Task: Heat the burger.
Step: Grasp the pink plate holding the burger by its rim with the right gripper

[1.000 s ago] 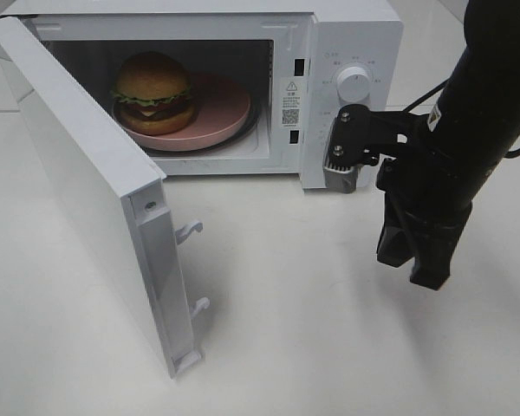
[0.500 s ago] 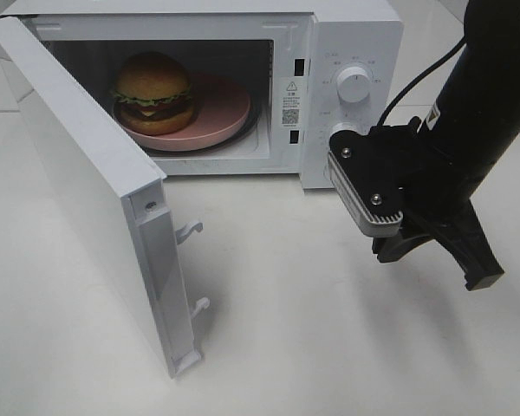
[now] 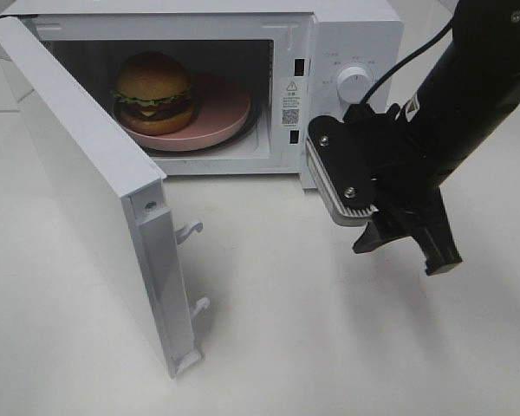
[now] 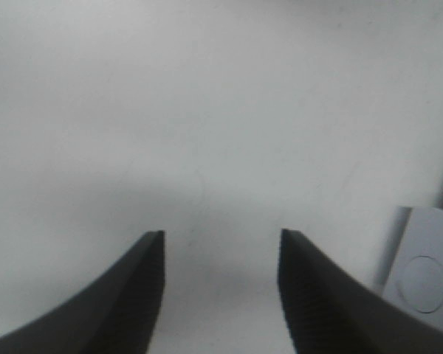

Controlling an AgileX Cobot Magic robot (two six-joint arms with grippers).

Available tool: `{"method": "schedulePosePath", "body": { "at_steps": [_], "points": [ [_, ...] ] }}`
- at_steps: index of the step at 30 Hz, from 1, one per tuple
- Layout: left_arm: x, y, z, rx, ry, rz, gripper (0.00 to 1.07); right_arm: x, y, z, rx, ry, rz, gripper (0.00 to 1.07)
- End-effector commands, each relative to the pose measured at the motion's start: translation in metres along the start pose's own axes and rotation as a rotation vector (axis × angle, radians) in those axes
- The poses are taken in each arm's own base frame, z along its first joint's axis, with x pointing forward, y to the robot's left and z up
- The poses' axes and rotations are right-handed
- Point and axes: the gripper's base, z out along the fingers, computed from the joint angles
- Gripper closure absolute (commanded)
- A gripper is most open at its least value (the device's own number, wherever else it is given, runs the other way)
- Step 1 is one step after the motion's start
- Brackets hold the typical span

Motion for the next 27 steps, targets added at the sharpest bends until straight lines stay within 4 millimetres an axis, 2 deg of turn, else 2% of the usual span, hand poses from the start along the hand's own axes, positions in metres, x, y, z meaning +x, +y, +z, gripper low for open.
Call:
{"method": "schedulePosePath", "body": {
  "at_steps": [1, 2, 3, 4, 6, 15, 27],
  "points": [
    [0.000, 0.000, -0.002, -0.001, -0.028, -0.003, 0.09, -0.010, -0.007, -0.006, 0.075, -0.019, 0.035, 0.25],
    [0.000, 0.000, -0.002, -0.001, -0.028, -0.003, 0.09, -0.010, -0.007, -0.006, 0.075, -0.019, 0.035, 0.25],
    [0.000, 0.000, -0.002, -0.001, -0.028, -0.003, 0.09, -0.014, -0.010, -0.009, 0.087, -0.012, 0.015, 0.14],
    [0.000, 0.000, -0.002, -0.001, -0.028, -0.003, 0.09, -0.014, -0.012, -0.011, 0.099, -0.006, -0.001, 0.10],
    [0.000, 0.000, -0.002, -0.001, -0.028, -0.003, 0.09, -0.018, -0.016, -0.014, 0.119, -0.001, -0.032, 0.07],
    [0.000, 0.000, -0.002, -0.001, -0.028, -0.003, 0.09, -0.026, -0.031, -0.021, 0.238, -0.012, -0.092, 0.11],
    [0.000, 0.000, -0.002, -0.001, -0.028, -0.003, 0.09, -0.041, -0.055, -0.003, 0.300, -0.030, -0.121, 0.15]
  ]
}}
